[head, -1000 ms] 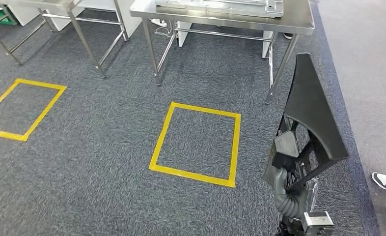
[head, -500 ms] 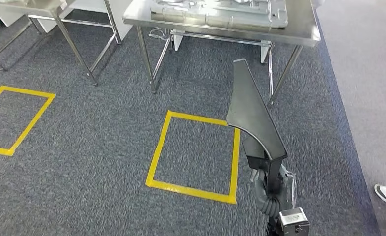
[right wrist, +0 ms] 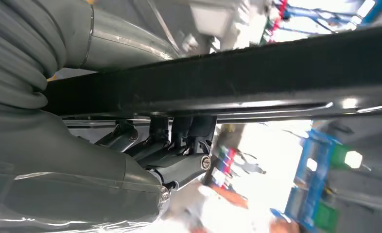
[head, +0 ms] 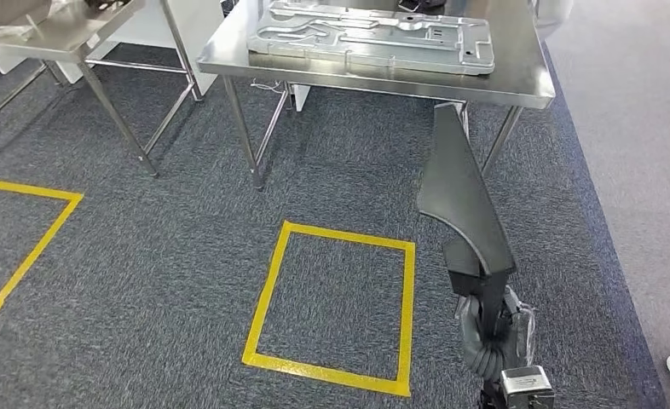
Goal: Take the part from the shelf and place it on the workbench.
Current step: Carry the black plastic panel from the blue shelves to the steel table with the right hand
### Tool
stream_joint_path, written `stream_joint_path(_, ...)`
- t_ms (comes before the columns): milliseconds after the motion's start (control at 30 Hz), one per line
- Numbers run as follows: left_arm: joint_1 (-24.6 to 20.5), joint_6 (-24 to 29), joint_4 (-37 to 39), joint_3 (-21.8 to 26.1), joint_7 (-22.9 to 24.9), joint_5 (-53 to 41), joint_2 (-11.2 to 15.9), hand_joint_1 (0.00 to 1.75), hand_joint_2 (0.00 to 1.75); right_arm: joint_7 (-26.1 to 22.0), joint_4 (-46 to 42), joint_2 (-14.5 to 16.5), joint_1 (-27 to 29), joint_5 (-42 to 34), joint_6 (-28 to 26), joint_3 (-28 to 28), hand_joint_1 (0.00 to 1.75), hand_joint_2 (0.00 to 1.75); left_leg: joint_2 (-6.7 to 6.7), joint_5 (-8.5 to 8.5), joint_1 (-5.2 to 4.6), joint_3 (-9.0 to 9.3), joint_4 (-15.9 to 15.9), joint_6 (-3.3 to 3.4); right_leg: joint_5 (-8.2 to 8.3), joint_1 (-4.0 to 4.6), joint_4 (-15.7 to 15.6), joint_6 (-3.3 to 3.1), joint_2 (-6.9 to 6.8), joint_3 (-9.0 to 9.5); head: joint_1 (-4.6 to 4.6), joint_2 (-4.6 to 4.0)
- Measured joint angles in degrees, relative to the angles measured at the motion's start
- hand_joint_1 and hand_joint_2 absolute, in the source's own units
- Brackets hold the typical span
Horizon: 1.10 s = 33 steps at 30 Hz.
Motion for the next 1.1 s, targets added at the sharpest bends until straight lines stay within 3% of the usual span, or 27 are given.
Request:
stream_joint_path(67,-0.67,0.07,-0.07,0.01,0.04,0.11,-0.05,0.00,0.00,-0.10,-0.90,0.20,-0.40,0.30,-0.12,-0.30,1.75,1.75,0.07,1.65,0.40,-0.19,3.73,-0.66,-1.85,0.21,0.35,-0.86,0.78,1.52,-0.04,0.01)
stream_joint_path(100,-1.08,0.11,-0.10,0.01,0.03,0.20,-0.13,0.00,0.00,-0.15,-1.47,0.39,-0.69,0.69,-0.15,-0.50,1.75,1.75,0.04,2.41,0.56,-3.71,9.97,-0.87,-3.41,0.28,-0.05,-1.60,1.07,3.41,-0.03,0.01)
stream_joint_path(167,-1.17,0.13,-0.10,0.00,0.16,0.36,-0.22,0.00,0.00,0.15,-2.54,0.86,-1.06,1.45,0.43,-1.02,1.75,1.75,0.00,-1.59,0.63,-14.25,20.10,-0.90,-6.53,0.29,-1.00,-2.42,2.04,7.86,-0.03,0.02)
stream_joint_path(200,-0.97,0.13,-0.10,-0.01,0.25,0.44,-0.24,0.00,0.00,0.40,-3.06,1.12,-1.19,1.73,0.94,-1.34,1.75,1.75,-0.01,-3.92,0.57,-19.20,22.76,-0.87,-8.22,0.29,-1.32,-2.53,2.66,10.17,-0.03,0.02)
stream_joint_path(233,-0.66,0.13,-0.10,-0.01,0.35,0.48,-0.19,0.00,0.00,0.66,-3.47,1.31,-1.32,1.76,1.54,-1.64,1.75,1.75,-0.07,-4.69,0.56,-21.25,20.80,-0.91,-9.42,0.17,-1.33,-2.24,3.25,11.73,-0.03,0.02)
stream_joint_path(267,-0.36,0.13,-0.09,-0.01,0.40,0.50,-0.15,0.00,0.00,0.79,-3.71,1.46,-1.48,1.70,1.99,-1.90,1.75,1.75,-0.35,-1.51,0.61,-21.84,17.97,-1.00,-10.32,0.02,-1.39,-1.91,3.60,12.84,-0.03,0.02)
stream_joint_path(333,0.09,0.09,-0.05,0.00,0.55,0.56,-0.13,0.00,0.00,0.85,-4.06,1.71,-1.83,1.75,2.45,-2.34,1.75,1.75,-0.74,5.86,0.57,-22.36,13.39,-0.83,-12.30,-0.10,-1.39,-1.23,4.18,14.83,-0.02,0.02)
stream_joint_path(367,0.06,0.05,-0.07,0.00,0.63,0.59,-0.16,0.00,0.00,0.84,-4.31,1.86,-1.94,1.89,2.51,-2.49,1.75,1.75,-0.79,8.03,0.49,-22.35,12.32,-0.49,-13.10,-0.03,-1.58,-0.82,4.45,15.58,-0.02,0.01)
stream_joint_path(467,-1.18,-0.01,-0.31,0.00,0.77,0.75,-0.40,0.00,0.00,0.83,-5.53,2.16,-2.46,2.96,2.50,-2.89,1.75,1.75,-0.70,7.85,0.33,-21.13,11.69,1.42,-12.10,0.09,0.42,0.60,4.36,15.66,0.03,0.00)
stream_joint_path(500,-1.45,-0.02,-0.37,0.01,0.77,0.82,-0.44,0.00,0.00,0.88,-5.80,2.21,-2.75,3.42,2.50,-3.01,1.75,1.75,-0.80,7.73,0.30,-20.43,11.34,2.00,-11.05,0.02,2.84,0.86,3.75,14.37,0.05,0.00)
stream_joint_path(567,-1.54,-0.04,-0.39,0.02,0.79,0.85,-0.41,0.00,0.00,1.20,-5.80,2.30,-3.12,4.18,2.51,-3.21,1.75,1.75,-0.81,7.13,0.07,-18.80,10.53,2.78,-10.71,0.00,9.19,0.93,2.36,9.76,0.13,0.01)
stream_joint_path(600,-1.39,-0.05,-0.39,0.02,0.81,0.86,-0.38,0.00,0.00,1.57,-5.69,2.31,-3.15,4.63,2.51,-3.35,1.75,1.75,-0.78,6.65,-0.10,-17.80,9.97,2.98,-11.86,0.09,12.14,0.83,2.00,6.84,0.13,0.01)
stream_joint_path(667,-0.88,-0.14,-0.39,0.02,0.85,0.86,-0.37,0.00,0.00,3.31,-5.38,2.31,-3.26,6.21,2.41,-3.72,1.75,1.75,-0.79,5.51,-0.51,-15.00,8.34,3.24,-16.36,0.39,14.65,0.58,1.85,1.79,0.13,0.01)
stream_joint_path(700,-0.55,-0.21,-0.39,0.02,0.84,0.86,-0.37,0.00,0.00,4.84,-5.20,2.31,-3.43,7.71,2.32,-3.94,1.75,1.75,-0.82,4.86,-0.78,-13.21,7.34,3.36,-18.16,0.61,13.82,0.22,1.85,0.05,0.13,0.01)
stream_joint_path(733,-0.25,-0.31,-0.39,0.02,0.80,0.87,-0.37,0.00,0.00,6.70,-4.99,2.31,-3.65,9.64,2.19,-4.19,1.75,1.75,-0.85,4.16,-1.07,-11.33,6.30,3.48,-18.34,0.86,11.70,-0.29,1.85,-1.13,0.14,0.01)
stream_joint_path(767,0.02,-0.38,-0.38,0.01,0.77,0.90,-0.38,0.00,0.00,8.56,-4.74,2.30,-3.89,11.71,2.05,-4.47,1.75,1.75,-0.85,3.39,-1.34,-9.48,5.29,3.61,-15.82,1.20,8.50,-1.04,1.86,-1.82,0.14,0.01)
stream_joint_path(833,0.27,-0.55,-0.32,-0.01,0.67,0.96,-0.54,0.00,0.00,11.97,-4.12,2.17,-4.30,15.43,1.98,-5.08,1.75,1.75,-0.97,1.58,-1.75,-6.07,3.71,3.56,-4.90,2.05,2.00,-2.37,2.15,-2.14,-0.02,0.01)
stream_joint_path(867,0.25,-0.61,-0.28,-0.02,0.63,0.98,-0.63,0.00,0.00,13.27,-3.82,2.04,-4.61,16.63,2.01,-5.31,1.75,1.75,-1.08,0.65,-1.74,-4.60,2.95,3.35,-0.65,2.50,0.22,-2.68,2.30,-1.79,-0.11,0.01)
stream_joint_path(900,0.11,-0.66,-0.26,-0.03,0.60,1.00,-0.72,0.00,0.00,14.39,-3.59,1.90,-5.08,17.53,1.94,-5.50,1.75,1.75,-1.19,0.13,-1.67,-3.29,2.57,3.03,1.32,2.84,-0.48,-2.83,2.49,-1.15,-0.19,0.01)
stream_joint_path(933,-0.20,-0.67,-0.27,-0.04,0.58,0.99,-0.75,0.00,0.00,15.30,-3.45,1.79,-5.79,18.16,1.68,-5.64,1.75,1.75,-1.30,0.37,-1.59,-2.58,2.99,2.63,0.31,3.05,-0.37,-2.86,2.56,-0.16,-0.18,0.02)
stream_joint_path(967,-0.58,-0.67,-0.29,-0.05,0.57,0.98,-0.75,0.00,0.00,15.92,-3.37,1.72,-6.56,18.63,1.25,-5.75,1.75,1.75,-1.23,1.44,-1.44,-2.79,5.05,2.39,-0.62,3.00,-0.68,-3.10,2.61,1.08,-0.16,0.02)
stream_joint_path(1000,-0.93,-0.63,-0.31,-0.07,0.57,0.97,-0.76,0.00,0.00,16.36,-3.25,1.70,-7.35,18.93,0.72,-5.85,1.75,1.75,-1.12,3.20,-1.39,-4.26,9.03,2.14,-1.69,2.83,-1.24,-3.40,2.61,2.63,-0.14,0.02)
stream_joint_path(1033,-1.26,-0.61,-0.32,-0.09,0.56,0.97,-0.78,0.00,0.00,16.61,-3.03,1.68,-8.09,18.98,0.27,-5.88,1.75,1.75,-1.02,4.65,-1.34,-7.06,14.05,1.89,-2.65,2.60,-1.87,-3.63,2.55,4.31,-0.13,0.02)
stream_joint_path(1067,-1.43,-0.57,-0.33,-0.12,0.56,0.98,-0.79,0.00,0.00,16.74,-2.73,1.63,-8.66,18.84,-0.01,-5.85,1.75,1.75,-0.92,4.95,-1.20,-10.57,18.98,1.68,-3.66,2.31,-2.57,-3.75,2.49,6.04,-0.11,0.02)
stream_joint_path(1100,-1.41,-0.54,-0.33,-0.14,0.57,1.02,-0.83,0.00,0.00,16.73,-2.39,1.57,-9.07,18.49,-0.15,-5.80,1.75,1.75,-0.82,3.88,-1.10,-14.23,22.66,1.32,-4.74,2.12,-3.10,-3.78,2.47,7.71,-0.11,0.02)
